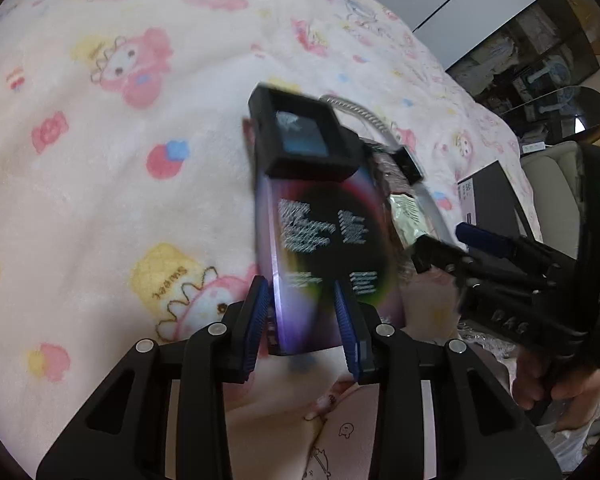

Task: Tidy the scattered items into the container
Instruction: 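Grasp the black Smart Devil screen-protector box with the left gripper and lift it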

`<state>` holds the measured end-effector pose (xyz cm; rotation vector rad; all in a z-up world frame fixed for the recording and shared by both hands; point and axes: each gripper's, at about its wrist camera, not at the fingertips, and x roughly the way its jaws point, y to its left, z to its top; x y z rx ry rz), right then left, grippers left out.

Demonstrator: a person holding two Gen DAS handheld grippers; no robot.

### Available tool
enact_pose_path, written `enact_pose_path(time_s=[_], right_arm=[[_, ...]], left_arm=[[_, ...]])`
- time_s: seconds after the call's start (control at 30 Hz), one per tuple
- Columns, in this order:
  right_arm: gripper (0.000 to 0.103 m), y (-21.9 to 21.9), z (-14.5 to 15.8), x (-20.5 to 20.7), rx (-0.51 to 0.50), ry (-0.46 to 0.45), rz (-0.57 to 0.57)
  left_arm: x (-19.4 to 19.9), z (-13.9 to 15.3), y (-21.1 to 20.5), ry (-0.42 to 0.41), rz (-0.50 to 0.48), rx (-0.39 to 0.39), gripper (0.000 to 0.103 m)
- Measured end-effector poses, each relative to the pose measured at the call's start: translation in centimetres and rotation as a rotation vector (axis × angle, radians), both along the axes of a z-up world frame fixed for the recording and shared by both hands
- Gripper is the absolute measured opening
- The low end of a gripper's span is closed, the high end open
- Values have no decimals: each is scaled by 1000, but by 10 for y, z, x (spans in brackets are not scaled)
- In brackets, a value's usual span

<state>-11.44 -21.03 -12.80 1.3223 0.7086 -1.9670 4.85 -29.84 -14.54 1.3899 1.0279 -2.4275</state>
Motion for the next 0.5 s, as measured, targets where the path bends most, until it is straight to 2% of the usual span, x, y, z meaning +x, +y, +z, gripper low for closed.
enact_pose_path(time_s=[0.03, 0.1, 0.17, 0.2, 0.27, 0.37, 0.43, 0.5], right_arm=[[56, 2, 4, -2, -48, -66, 9], [56, 6, 2, -10, -130, -279, 30], [56, 4, -8, -15, -151, -434, 59], [56, 2, -15, -15, -136, -458, 66], [56, -4, -29, -16, -80, -450, 71], [56, -13, -47, -24, -47, -522, 62], [56, -14, -45, -29, -82, -548, 54], [56, -19, -44, -39, -98, -559, 43]], left_arm=[[-1, 0, -3, -2, 13, -7, 35], [-7, -7, -11, -29, 35, -7, 35], [-12, -13, -15, -37, 45, 11, 37], [-15, -17, -17, -38, 46, 18, 39], [-17, -23, -19, -37, 45, 33, 40], [-22, -29, -14, -42, 19, 84, 41], [-24, -28, -11, -38, 2, 74, 40], [-24, -31, -17, -38, 19, 98, 40]])
